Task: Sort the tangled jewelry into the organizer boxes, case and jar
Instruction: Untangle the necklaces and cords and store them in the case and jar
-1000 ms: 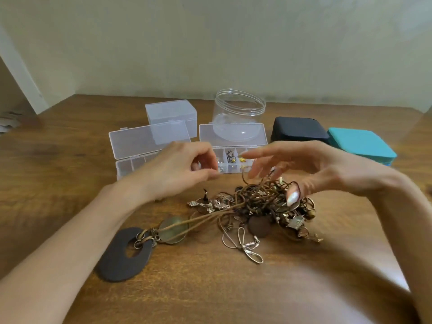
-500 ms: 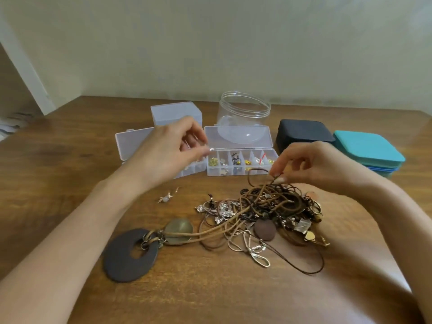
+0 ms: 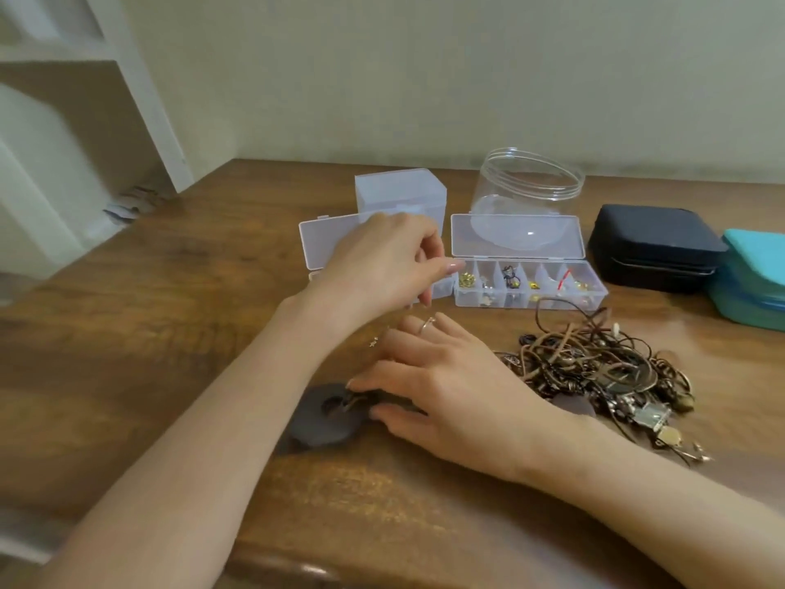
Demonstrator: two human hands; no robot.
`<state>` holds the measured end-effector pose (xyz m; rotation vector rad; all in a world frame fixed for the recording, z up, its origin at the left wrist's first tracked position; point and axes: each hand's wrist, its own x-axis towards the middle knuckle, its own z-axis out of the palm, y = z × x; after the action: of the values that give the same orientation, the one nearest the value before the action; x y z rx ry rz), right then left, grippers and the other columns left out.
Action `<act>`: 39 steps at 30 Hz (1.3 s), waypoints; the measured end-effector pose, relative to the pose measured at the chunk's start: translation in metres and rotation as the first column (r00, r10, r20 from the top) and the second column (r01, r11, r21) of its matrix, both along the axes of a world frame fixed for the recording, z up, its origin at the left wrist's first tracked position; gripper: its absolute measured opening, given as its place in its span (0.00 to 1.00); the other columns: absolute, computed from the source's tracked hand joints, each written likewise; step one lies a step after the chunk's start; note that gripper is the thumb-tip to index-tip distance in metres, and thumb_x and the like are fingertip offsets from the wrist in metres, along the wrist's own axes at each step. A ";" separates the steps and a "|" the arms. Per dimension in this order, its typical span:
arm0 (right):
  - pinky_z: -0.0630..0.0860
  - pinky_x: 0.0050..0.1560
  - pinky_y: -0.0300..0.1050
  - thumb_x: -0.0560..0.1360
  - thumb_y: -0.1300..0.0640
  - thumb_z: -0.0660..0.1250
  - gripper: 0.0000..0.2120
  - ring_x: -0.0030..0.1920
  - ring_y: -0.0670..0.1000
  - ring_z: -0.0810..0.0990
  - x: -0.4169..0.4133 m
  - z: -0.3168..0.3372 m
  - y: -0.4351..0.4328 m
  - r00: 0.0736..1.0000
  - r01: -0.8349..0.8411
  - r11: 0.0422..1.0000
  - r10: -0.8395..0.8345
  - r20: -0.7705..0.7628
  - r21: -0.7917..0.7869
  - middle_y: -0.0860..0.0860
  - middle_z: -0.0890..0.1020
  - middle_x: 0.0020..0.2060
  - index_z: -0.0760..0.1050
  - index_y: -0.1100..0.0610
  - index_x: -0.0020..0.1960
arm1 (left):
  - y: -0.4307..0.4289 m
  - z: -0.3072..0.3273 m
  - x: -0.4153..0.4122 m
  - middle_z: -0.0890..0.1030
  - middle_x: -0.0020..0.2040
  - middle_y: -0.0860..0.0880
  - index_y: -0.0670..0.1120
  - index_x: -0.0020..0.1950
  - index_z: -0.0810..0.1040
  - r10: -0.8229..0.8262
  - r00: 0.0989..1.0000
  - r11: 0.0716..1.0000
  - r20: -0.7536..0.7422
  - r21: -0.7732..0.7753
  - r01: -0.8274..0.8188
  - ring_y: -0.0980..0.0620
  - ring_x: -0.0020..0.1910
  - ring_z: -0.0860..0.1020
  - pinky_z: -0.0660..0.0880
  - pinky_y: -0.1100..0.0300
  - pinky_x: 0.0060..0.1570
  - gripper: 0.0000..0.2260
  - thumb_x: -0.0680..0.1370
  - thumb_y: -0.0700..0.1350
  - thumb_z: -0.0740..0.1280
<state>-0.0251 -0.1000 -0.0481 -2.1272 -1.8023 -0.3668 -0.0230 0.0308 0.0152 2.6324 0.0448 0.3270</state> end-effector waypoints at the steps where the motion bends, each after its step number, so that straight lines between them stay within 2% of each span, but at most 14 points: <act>1: 0.70 0.46 0.47 0.72 0.52 0.67 0.10 0.46 0.52 0.75 0.001 0.000 0.003 1.000 0.005 1.000 -0.006 0.023 0.029 0.49 0.80 0.44 0.81 0.52 0.51 | 0.001 0.000 0.000 0.81 0.30 0.52 0.51 0.38 0.73 -0.002 1.000 1.000 0.004 -0.023 0.002 0.61 0.25 0.75 0.76 0.59 0.38 0.10 0.77 0.53 0.66; 3: 0.69 0.46 0.46 0.71 0.52 0.67 0.08 0.44 0.50 0.74 0.004 0.005 0.002 0.998 0.035 0.999 -0.034 -0.049 0.029 0.47 0.80 0.41 0.81 0.52 0.47 | 0.005 0.002 0.000 0.82 0.31 0.51 0.49 0.40 0.75 -0.011 1.000 0.997 -0.003 -0.075 0.011 0.59 0.26 0.77 0.76 0.61 0.36 0.10 0.77 0.52 0.66; 5: 0.71 0.47 0.45 0.72 0.50 0.69 0.05 0.43 0.45 0.73 0.008 0.013 -0.004 0.967 0.072 0.997 -0.076 -0.244 -0.025 0.43 0.80 0.40 0.81 0.48 0.46 | 0.007 0.004 0.000 0.83 0.32 0.51 0.47 0.41 0.75 -0.032 0.999 0.989 -0.025 -0.142 0.028 0.57 0.27 0.79 0.75 0.64 0.35 0.10 0.78 0.52 0.66; 8: 0.71 0.42 0.36 0.72 0.53 0.72 0.05 0.38 0.41 0.75 0.016 0.023 -0.015 0.791 0.081 0.994 -0.111 -0.602 -0.076 0.41 0.78 0.34 0.79 0.48 0.38 | 0.010 0.007 -0.001 0.84 0.32 0.50 0.45 0.41 0.76 -0.110 0.984 0.970 -0.139 -0.232 0.075 0.54 0.30 0.81 0.73 0.67 0.30 0.12 0.78 0.53 0.64; 10: 0.69 0.37 0.35 0.72 0.54 0.72 0.07 0.36 0.43 0.76 0.021 0.027 -0.020 0.709 0.081 0.991 -0.131 -0.693 -0.104 0.45 0.80 0.34 0.80 0.55 0.37 | 0.015 0.011 -0.004 0.84 0.36 0.48 0.43 0.44 0.77 -0.217 0.925 0.957 -0.311 -0.255 0.139 0.54 0.33 0.82 0.75 0.67 0.32 0.18 0.75 0.58 0.63; 12: 0.69 0.36 0.36 0.72 0.53 0.71 0.07 0.34 0.45 0.76 0.027 0.030 -0.026 0.679 0.092 0.985 -0.171 -0.714 -0.148 0.47 0.80 0.33 0.81 0.56 0.38 | 0.020 0.016 -0.009 0.84 0.40 0.49 0.44 0.48 0.79 -0.306 0.829 0.951 -0.469 -0.187 0.245 0.57 0.38 0.81 0.76 0.66 0.38 0.23 0.70 0.63 0.63; 16: 0.72 0.38 0.32 0.73 0.53 0.70 0.03 0.37 0.41 0.80 0.037 0.034 -0.036 0.634 0.058 0.970 -0.219 -0.741 -0.238 0.44 0.83 0.37 0.82 0.47 0.42 | 0.021 0.015 -0.015 0.84 0.45 0.52 0.49 0.51 0.79 -0.396 0.632 0.901 -0.666 -0.146 0.409 0.57 0.45 0.81 0.77 0.57 0.49 0.14 0.69 0.54 0.72; 19: 0.73 0.42 0.29 0.72 0.58 0.71 0.05 0.41 0.39 0.81 0.039 0.036 -0.039 0.629 0.050 0.966 -0.227 -0.744 -0.253 0.42 0.83 0.39 0.83 0.48 0.43 | 0.019 0.009 -0.011 0.84 0.44 0.53 0.51 0.48 0.78 -0.389 0.630 0.894 -0.672 -0.111 0.434 0.57 0.44 0.81 0.78 0.53 0.50 0.06 0.73 0.46 0.72; 23: 0.71 0.42 0.26 0.72 0.63 0.71 0.09 0.40 0.36 0.80 0.041 0.039 -0.040 0.643 0.116 0.961 -0.267 -0.718 -0.253 0.44 0.84 0.40 0.84 0.50 0.46 | 0.022 0.007 -0.009 0.85 0.43 0.54 0.51 0.52 0.75 -0.376 0.617 0.908 -0.691 -0.142 0.394 0.60 0.45 0.82 0.78 0.53 0.53 0.08 0.75 0.43 0.70; 27: 0.76 0.48 0.31 0.74 0.67 0.69 0.13 0.43 0.39 0.81 0.045 0.040 -0.044 0.669 0.134 0.956 -0.282 -0.687 -0.262 0.45 0.85 0.40 0.83 0.50 0.47 | 0.024 0.006 -0.008 0.85 0.43 0.53 0.51 0.50 0.75 -0.390 0.608 0.905 -0.691 -0.169 0.389 0.59 0.45 0.82 0.78 0.52 0.54 0.08 0.75 0.42 0.70; 32: 0.70 0.39 0.26 0.72 0.63 0.72 0.09 0.37 0.34 0.78 0.049 0.047 -0.050 0.695 0.192 0.951 -0.306 -0.650 -0.243 0.41 0.84 0.37 0.83 0.51 0.47 | 0.027 0.011 -0.011 0.85 0.41 0.52 0.48 0.49 0.80 -0.378 0.558 0.910 -0.739 -0.187 0.369 0.55 0.44 0.83 0.78 0.63 0.40 0.06 0.73 0.46 0.71; 35: 0.71 0.39 0.27 0.70 0.60 0.73 0.08 0.37 0.35 0.78 0.057 0.052 -0.057 0.706 0.250 0.947 -0.320 -0.631 -0.201 0.41 0.83 0.36 0.83 0.49 0.47 | 0.028 0.014 -0.013 0.84 0.39 0.52 0.47 0.46 0.82 -0.338 0.566 0.931 -0.752 -0.180 0.317 0.52 0.41 0.83 0.77 0.65 0.35 0.09 0.72 0.51 0.70; 37: 0.74 0.42 0.30 0.70 0.58 0.73 0.08 0.39 0.38 0.80 0.063 0.055 -0.066 0.716 0.282 0.941 -0.335 -0.612 -0.185 0.42 0.84 0.38 0.83 0.47 0.47 | 0.029 0.014 -0.013 0.84 0.36 0.48 0.44 0.45 0.82 -0.292 0.600 0.954 -0.745 -0.179 0.242 0.52 0.34 0.82 0.76 0.65 0.31 0.12 0.74 0.53 0.68; 39: 0.75 0.43 0.31 0.69 0.57 0.73 0.08 0.39 0.39 0.80 0.069 0.058 -0.076 0.732 0.340 0.926 -0.371 -0.572 -0.165 0.42 0.83 0.38 0.82 0.45 0.46 | 0.030 0.013 -0.010 0.83 0.32 0.47 0.42 0.44 0.79 -0.203 0.700 0.979 -0.684 -0.132 0.155 0.55 0.27 0.80 0.73 0.65 0.29 0.15 0.77 0.53 0.64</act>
<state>0.0437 -0.1763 0.0103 -2.2724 -1.0513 0.2584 -0.0327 0.0610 0.0279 2.5082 0.0438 -0.7436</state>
